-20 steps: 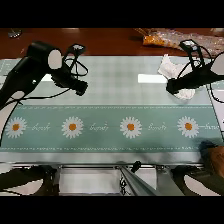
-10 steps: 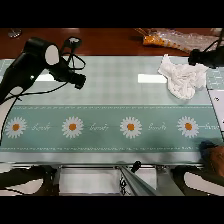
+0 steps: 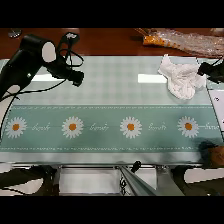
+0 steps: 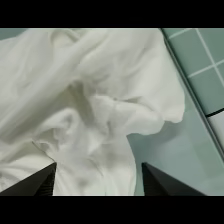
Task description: Fold the shirts.
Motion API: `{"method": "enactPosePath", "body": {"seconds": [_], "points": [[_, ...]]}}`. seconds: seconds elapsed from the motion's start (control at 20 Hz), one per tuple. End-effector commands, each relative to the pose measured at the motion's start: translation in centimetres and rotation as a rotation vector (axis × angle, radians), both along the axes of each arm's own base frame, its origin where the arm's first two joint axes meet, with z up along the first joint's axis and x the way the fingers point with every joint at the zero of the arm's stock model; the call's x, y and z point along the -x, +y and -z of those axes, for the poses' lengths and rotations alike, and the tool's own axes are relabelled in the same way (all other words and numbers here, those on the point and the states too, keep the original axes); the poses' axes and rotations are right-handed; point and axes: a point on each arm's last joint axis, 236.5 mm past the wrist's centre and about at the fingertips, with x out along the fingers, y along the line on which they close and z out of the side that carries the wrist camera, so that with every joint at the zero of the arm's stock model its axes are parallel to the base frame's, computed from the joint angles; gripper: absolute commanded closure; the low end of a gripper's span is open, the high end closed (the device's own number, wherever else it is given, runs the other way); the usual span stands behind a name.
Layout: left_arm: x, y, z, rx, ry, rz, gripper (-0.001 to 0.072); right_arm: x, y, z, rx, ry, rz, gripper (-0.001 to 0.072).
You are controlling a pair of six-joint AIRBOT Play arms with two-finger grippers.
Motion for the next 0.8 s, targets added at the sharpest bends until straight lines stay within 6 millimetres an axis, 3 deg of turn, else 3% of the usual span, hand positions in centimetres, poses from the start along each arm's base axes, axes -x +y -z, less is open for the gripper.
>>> {"method": "enactPosePath", "body": {"seconds": [0.0,0.25,0.45,0.6,0.7,0.75], "points": [[-0.1,0.1,0.0,-0.009,-0.004,0.012,-0.0007,-0.5,0.2,3.5,-0.083,0.025,0.056,0.0115],[-1.1,-0.3,-0.5,0.009,-0.051,0.016,-0.0007,-3.2,1.8,5.9,-0.215,-0.054,0.107,0.0116],[-1.3,-0.4,-0.6,0.013,-0.06,0.017,-0.0007,-4.7,1.2,6.8,-0.193,-0.107,0.117,0.0137],[-1.3,-0.5,-0.6,0.015,-0.062,0.017,-0.0007,-6.1,1.9,7.3,-0.18,-0.142,0.099,0.0227],[-1.5,-0.5,-0.7,0.017,-0.07,0.018,-0.0006,-6.6,3.5,7.6,-0.148,-0.139,0.023,0.0618],[-1.8,-0.6,-0.8,0.021,-0.084,0.019,-0.0006,-7.1,4.4,7.2,-0.126,-0.148,-0.025,0.0691]]}}
